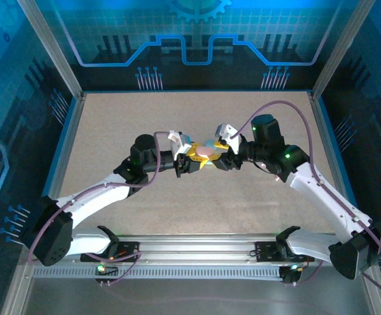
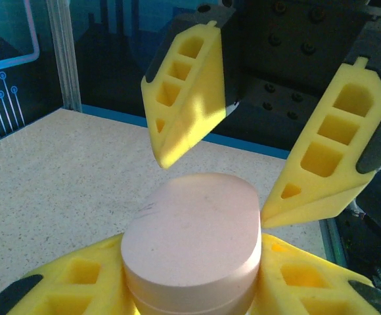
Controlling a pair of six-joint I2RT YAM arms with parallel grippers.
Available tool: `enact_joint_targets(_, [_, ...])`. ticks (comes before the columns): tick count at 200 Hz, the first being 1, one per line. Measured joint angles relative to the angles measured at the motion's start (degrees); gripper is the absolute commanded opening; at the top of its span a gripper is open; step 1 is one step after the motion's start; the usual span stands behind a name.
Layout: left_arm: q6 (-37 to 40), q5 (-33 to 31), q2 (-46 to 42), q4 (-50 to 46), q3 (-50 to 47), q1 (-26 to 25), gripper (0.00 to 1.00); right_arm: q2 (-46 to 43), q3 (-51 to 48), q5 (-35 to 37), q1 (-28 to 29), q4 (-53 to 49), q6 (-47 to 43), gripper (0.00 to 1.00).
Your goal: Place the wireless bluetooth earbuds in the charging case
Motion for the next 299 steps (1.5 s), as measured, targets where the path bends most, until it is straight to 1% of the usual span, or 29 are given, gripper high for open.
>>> enact_joint_targets(33, [2.0,0.0,0.0,-2.4,1.5,0.0,0.28,0.4,0.4,-2.6,-1.5,-0.3,3.3,0.51])
enact_joint_targets(74, [3.5,0.3,0.0,-3.7,2.3,0.0,0.28,0.7,0.7,-4.5,-2.1,-0.7,5.5,0.51])
enact_joint_targets(155, [4.0,0.5,0.0,-6.0,2.4,0.0,0.28,0.7,0.7,-4.2,-2.8,-0.9,7.6,0.51])
enact_joint_targets(192, [3.8,0.4,0.0,-6.4,2.4,0.0,0.28,0.1,0.7,-2.1,-2.6,-0.1,7.5,0.50])
enact_joint_targets(224, [3.5,0.5,-0.1,-6.4,2.4,0.0,0.29,-0.3,0.7,-1.2,-1.6,0.4,5.2,0.49])
enact_joint_targets(244, [3.4,0.7,-0.3,-6.4,2.4,0.0,0.29,-0.3,0.7,0.0,0.4,0.4,2.1,0.45])
enact_joint_targets(258, [3.4,1.1,-0.3,-6.4,2.4,0.0,0.29,-0.3,0.7,1.1,1.9,0.4,-0.4,0.40])
enact_joint_targets(280, [3.4,1.3,-0.3,-7.1,2.4,0.1,0.29,-0.4,0.7,3.3,3.6,0.4,-3.1,0.35])
enact_joint_targets(299, [3.4,1.3,-0.3,-7.5,2.4,0.2,0.29,-0.6,0.7,4.7,4.4,0.4,-5.0,0.33])
